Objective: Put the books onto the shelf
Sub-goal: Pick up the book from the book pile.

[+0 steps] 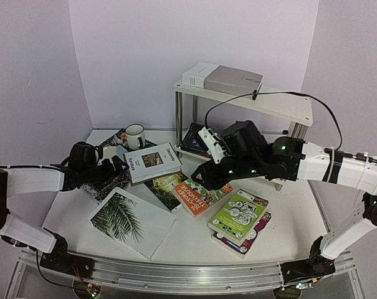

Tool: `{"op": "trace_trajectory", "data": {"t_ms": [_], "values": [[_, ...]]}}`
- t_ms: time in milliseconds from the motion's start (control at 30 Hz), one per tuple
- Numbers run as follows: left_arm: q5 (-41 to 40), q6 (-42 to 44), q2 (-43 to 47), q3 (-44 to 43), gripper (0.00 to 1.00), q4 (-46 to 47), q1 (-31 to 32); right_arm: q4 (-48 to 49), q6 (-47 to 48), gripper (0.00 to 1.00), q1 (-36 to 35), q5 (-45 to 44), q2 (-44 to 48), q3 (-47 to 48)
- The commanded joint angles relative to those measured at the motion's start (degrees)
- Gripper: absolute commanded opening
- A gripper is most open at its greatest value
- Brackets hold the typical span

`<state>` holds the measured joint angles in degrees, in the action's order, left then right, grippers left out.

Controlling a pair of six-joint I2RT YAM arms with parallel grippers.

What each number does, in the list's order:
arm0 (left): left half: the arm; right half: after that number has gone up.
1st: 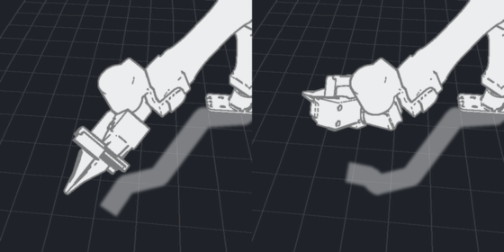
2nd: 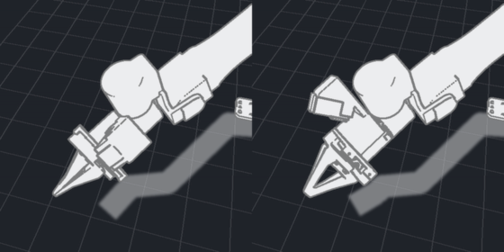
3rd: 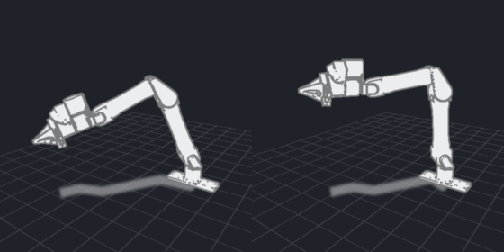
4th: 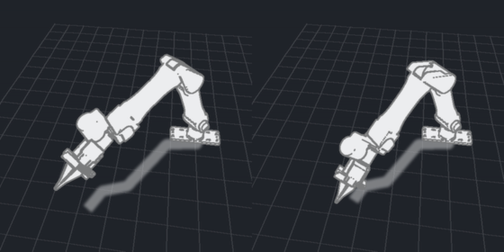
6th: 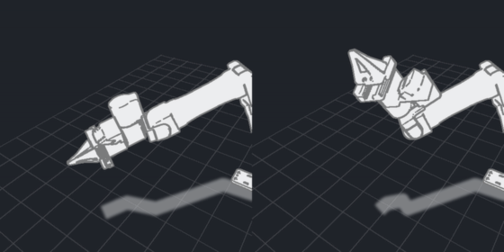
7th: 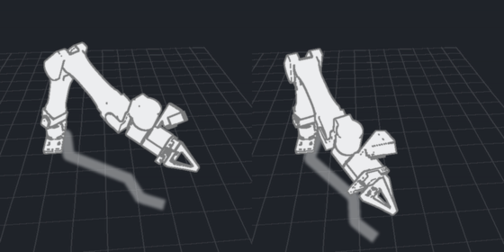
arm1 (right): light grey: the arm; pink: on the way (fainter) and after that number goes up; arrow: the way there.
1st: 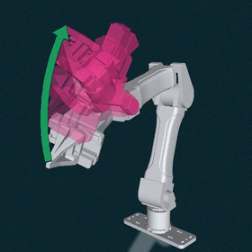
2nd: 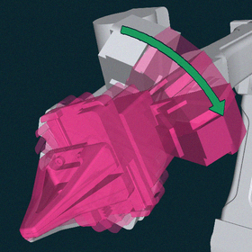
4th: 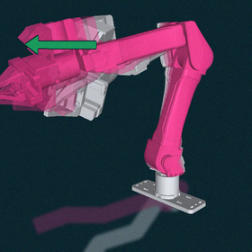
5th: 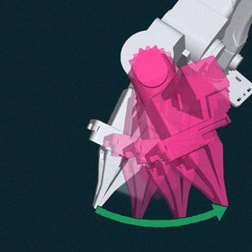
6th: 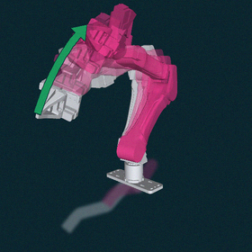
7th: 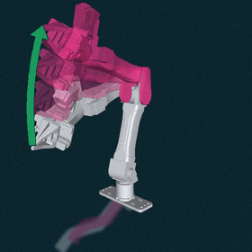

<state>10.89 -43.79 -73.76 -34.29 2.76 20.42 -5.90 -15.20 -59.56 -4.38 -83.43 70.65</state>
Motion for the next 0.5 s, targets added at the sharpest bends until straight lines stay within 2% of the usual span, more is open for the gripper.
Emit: {"op": "trace_trajectory", "data": {"t_ms": [0, 167, 467], "values": [[5.0, -2.3, -7.8, -5.7, 1.00, 7.5, -1.7, 3.2, 4.6, 0.56, -2.6, -2.8, -2.3, 2.0], [8.2, -2.1, -16.8, -11.0, 1.00, 5.2, -4.0, 5.3, 4.9, 0.58, -3.2, -2.6, -2.7, -0.5], [10.3, -0.4, -24.1, -15.5, 0.99, 5.3, -4.4, 7.0, 4.4, 0.60, -3.8, -1.9, -4.1, -1.4]]}}
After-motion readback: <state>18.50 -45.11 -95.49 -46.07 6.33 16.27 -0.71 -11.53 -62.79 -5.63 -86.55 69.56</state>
